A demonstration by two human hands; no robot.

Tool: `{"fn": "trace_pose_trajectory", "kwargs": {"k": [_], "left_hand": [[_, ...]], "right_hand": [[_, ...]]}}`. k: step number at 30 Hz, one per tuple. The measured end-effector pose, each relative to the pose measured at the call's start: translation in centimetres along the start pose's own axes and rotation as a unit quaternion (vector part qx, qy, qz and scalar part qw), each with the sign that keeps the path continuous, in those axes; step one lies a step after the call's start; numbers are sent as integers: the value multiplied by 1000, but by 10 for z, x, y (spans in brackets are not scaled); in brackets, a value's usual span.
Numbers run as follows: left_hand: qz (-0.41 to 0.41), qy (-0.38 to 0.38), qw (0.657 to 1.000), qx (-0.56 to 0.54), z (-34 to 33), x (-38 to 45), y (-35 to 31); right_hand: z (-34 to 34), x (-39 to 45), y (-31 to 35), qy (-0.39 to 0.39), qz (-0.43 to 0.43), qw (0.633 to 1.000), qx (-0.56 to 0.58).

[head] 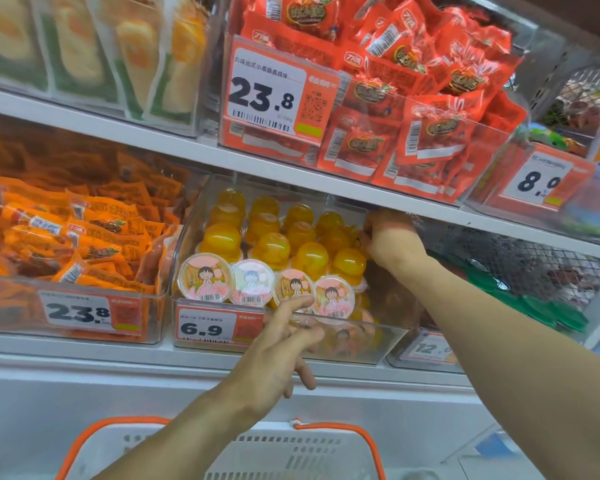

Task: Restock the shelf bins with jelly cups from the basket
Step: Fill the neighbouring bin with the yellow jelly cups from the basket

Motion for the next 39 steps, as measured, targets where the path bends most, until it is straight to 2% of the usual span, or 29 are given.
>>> {"fn": "trace_pose_trajectory", "kwargs": {"k": [9,14,25,27,30,33,37,39], "left_hand": [[-3,-5,999,-37,1,0,0],[3,0,999,-43,1,0,-1],[2,-14,999,-41,0,-5,0],[-15,-28,999,-33,0,-8,-2],[-66,-77,994,-34,1,-14,-8],[-89,-89,992,-26,-3,-21,-4],[-7,-32,995,91,-16,-28,35],[47,-9,986,160,-17,-36,64]], "right_hand": [[-5,-5,6,-19,43,999,-18],[-6,1,2,40,-13,999,15],[-2,-23,3,124,-77,988,48],[2,-34,1,96,-93,988,79],[15,-56,0,-23,-88,983,161],[34,-94,11,-140,-78,955,249],[33,-156,42,-281,-22,891,356],[1,-190,59,-271,-38,863,424]]}}
Point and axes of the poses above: each hand's wrist, its own x-axis towards the middle knuckle, its own z-axis out of the back of the hand, y = z × x, the point moved 4 cm from there along x, towards the middle knuckle, and after that the axes turned 3 degrees about z, right-handed, at the moved point
